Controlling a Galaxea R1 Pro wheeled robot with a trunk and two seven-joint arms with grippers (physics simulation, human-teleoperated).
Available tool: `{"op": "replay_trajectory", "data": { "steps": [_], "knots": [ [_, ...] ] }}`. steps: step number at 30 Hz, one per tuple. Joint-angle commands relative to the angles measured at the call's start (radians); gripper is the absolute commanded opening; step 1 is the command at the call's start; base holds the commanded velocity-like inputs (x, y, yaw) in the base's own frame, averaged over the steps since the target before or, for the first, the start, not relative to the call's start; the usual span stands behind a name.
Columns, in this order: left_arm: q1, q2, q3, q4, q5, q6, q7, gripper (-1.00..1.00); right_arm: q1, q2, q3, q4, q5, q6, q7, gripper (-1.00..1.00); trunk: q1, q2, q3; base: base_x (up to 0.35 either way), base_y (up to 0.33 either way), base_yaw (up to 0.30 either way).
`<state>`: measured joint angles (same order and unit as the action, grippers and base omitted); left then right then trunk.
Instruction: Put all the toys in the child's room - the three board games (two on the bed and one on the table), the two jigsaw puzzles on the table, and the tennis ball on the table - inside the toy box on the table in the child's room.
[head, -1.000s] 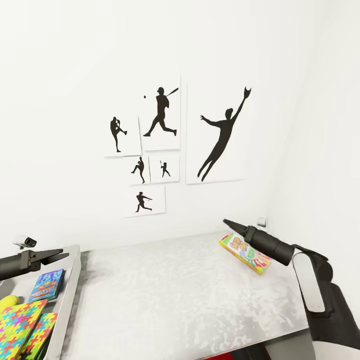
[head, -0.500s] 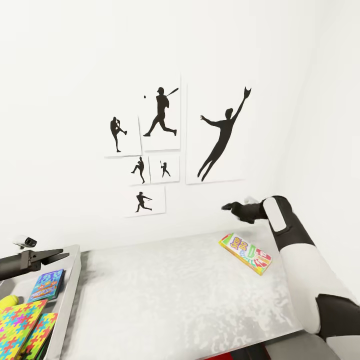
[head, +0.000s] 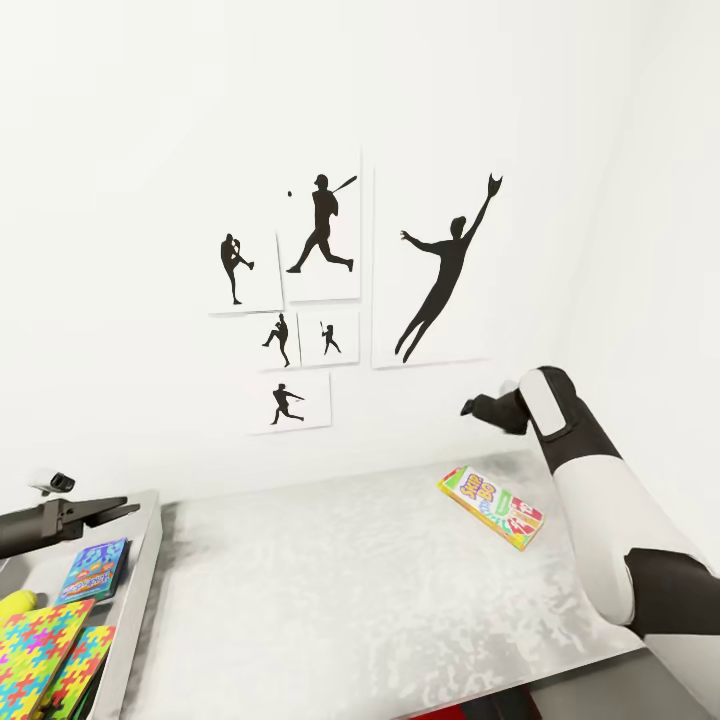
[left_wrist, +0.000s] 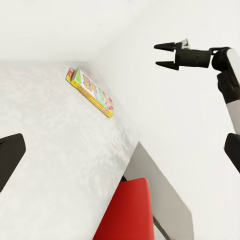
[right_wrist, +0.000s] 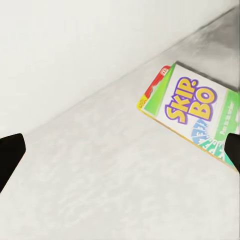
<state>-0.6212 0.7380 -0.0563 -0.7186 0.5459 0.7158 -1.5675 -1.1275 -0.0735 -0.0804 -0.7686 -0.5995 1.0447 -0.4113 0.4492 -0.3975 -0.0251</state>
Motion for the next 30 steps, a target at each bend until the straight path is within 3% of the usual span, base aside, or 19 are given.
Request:
{"op": "replay_trajectory", "data": {
  "steps": [1, 6, 12, 13, 17, 20, 21, 24, 25, 30],
  "knots": [
    [-0.002, 0.000, -0.006, -0.014, 0.005, 0.013, -0.003, 1.00, -0.001, -0.004, 0.013, -0.005, -0.011, 0.002, -0.011, 1.00, 0.001, -0.002, -0.003, 0.000, 0.000, 0.000],
    [-0.002, -0.025, -0.008, -0.087, 0.006, 0.044, -0.003, 1.00, -0.001, -0.009, 0.035, -0.007, -0.009, 0.002, -0.011, 1.00, 0.001, -0.002, -0.003, 0.000, 0.000, 0.000],
    [-0.002, -0.087, -0.008, -0.309, -0.007, 0.212, -0.003, 1.00, -0.002, -0.011, 0.039, -0.005, -0.008, 0.002, -0.010, 1.00, 0.001, -0.002, -0.003, 0.000, 0.000, 0.000],
    [-0.004, -0.108, -0.007, -0.369, -0.012, 0.249, -0.003, 1.00, -0.002, -0.012, 0.039, -0.004, -0.007, 0.002, -0.009, 1.00, 0.001, -0.002, -0.003, 0.000, 0.000, 0.000],
    [-0.016, -0.151, -0.002, -0.478, -0.019, 0.301, 0.006, 1.00, -0.002, -0.013, 0.038, -0.001, -0.007, 0.002, -0.010, 1.00, 0.001, -0.002, -0.008, 0.000, 0.000, 0.000],
    [-0.021, -0.196, -0.003, -0.520, -0.023, 0.316, 0.049, 1.00, -0.003, -0.012, 0.038, 0.007, -0.007, 0.002, -0.011, 1.00, 0.001, -0.002, -0.012, 0.000, 0.000, 0.000],
    [-0.023, -0.228, -0.004, -0.529, -0.027, 0.320, 0.079, 1.00, -0.004, -0.012, 0.038, 0.014, -0.006, 0.002, -0.012, 1.00, 0.001, -0.002, -0.014, 0.000, 0.000, 0.000],
    [-0.025, -0.276, -0.005, -0.538, -0.039, 0.324, 0.136, 1.00, -0.006, -0.013, 0.037, 0.033, -0.005, 0.000, -0.013, 1.00, 0.001, -0.002, -0.019, 0.000, 0.000, 0.000],
    [-0.025, -0.307, -0.005, -0.542, -0.049, 0.326, 0.177, 1.00, -0.007, -0.013, 0.037, 0.049, -0.005, -0.012, -0.013, 1.00, 0.001, -0.002, -0.020, 0.000, 0.000, 0.000],
    [-0.038, -0.387, -0.005, -0.546, -0.066, 0.328, 0.275, 1.00, -0.010, -0.014, 0.037, 0.102, -0.003, -0.057, -0.012, 1.00, 0.001, -0.002, -0.028, 0.000, 0.000, 0.000]
  ]
}}
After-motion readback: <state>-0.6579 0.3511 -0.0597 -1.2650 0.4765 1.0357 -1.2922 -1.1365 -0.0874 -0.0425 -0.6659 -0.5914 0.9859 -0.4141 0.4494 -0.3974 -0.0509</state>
